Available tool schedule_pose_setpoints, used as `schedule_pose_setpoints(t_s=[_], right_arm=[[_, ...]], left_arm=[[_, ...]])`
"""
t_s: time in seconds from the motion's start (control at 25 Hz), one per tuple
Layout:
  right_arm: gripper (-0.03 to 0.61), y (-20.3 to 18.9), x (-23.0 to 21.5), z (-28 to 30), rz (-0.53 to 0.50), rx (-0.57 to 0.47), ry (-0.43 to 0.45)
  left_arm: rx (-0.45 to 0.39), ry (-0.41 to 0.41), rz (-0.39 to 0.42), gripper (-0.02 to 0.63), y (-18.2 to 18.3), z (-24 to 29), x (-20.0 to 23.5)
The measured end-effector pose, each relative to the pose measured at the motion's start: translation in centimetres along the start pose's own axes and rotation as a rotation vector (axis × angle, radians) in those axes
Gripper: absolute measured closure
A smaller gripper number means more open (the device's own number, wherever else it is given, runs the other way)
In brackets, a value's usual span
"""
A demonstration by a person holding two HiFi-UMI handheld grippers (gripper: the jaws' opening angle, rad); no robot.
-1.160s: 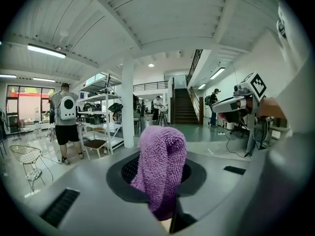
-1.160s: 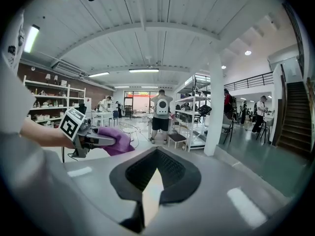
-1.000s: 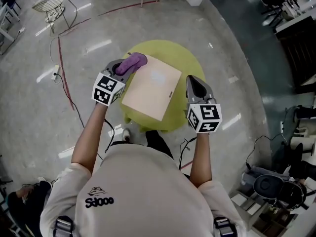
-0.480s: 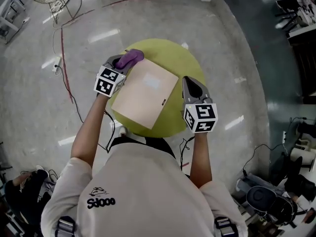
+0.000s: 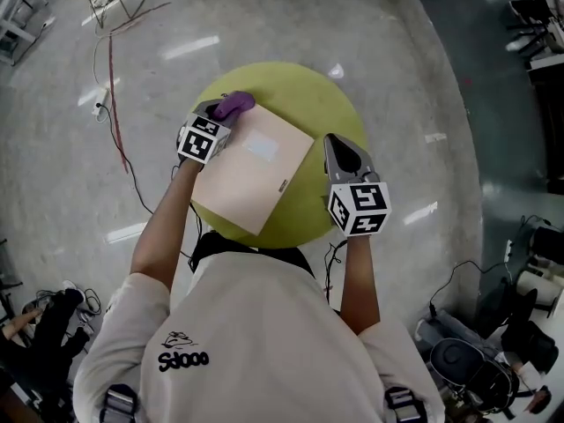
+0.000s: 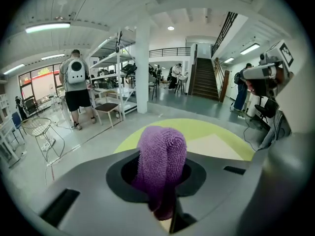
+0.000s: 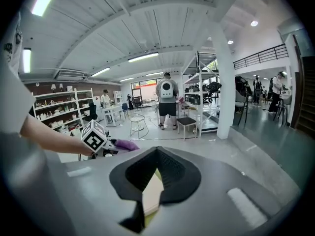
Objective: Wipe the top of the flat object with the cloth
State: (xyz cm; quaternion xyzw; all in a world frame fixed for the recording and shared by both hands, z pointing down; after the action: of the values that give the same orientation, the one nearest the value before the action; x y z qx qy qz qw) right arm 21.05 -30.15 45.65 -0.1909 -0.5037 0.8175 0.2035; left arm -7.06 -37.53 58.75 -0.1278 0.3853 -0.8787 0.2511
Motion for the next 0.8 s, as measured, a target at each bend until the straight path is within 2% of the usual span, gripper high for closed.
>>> schedule_pose_setpoints(t_s=[0.2,0.52,0.8], right_arm=[[0.568,-0.8,-1.2,0.0,0.005,0.017,-0.005],[0.569,-1.7,-1.5,-0.4,0.011,0.035,-0.024],[0.568,-2.6,-1.5,-1.6,0.015,0.045,-0.046]], left_arm=[[0.045,0.005,-0.013,0.548,-1.1,1.6,-0.6],[0.072,-0.047,0.006,0.548,-1.5,3.7,-3.4],[0.069,-0.125,0.090,0.548,-0.8,5.3,-8.3]])
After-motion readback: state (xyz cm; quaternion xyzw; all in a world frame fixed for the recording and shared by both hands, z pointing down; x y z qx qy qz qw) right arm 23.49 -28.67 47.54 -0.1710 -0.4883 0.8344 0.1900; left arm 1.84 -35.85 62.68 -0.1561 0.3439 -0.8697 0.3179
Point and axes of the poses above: the fingertips, and each gripper's own axes: z forward along the fingers, x to its left, y out of its top, the point moved 7 cm from there along -z, backward along the fingers, and after that the axes turned 1 degree about -z, right-handed, at the moved point
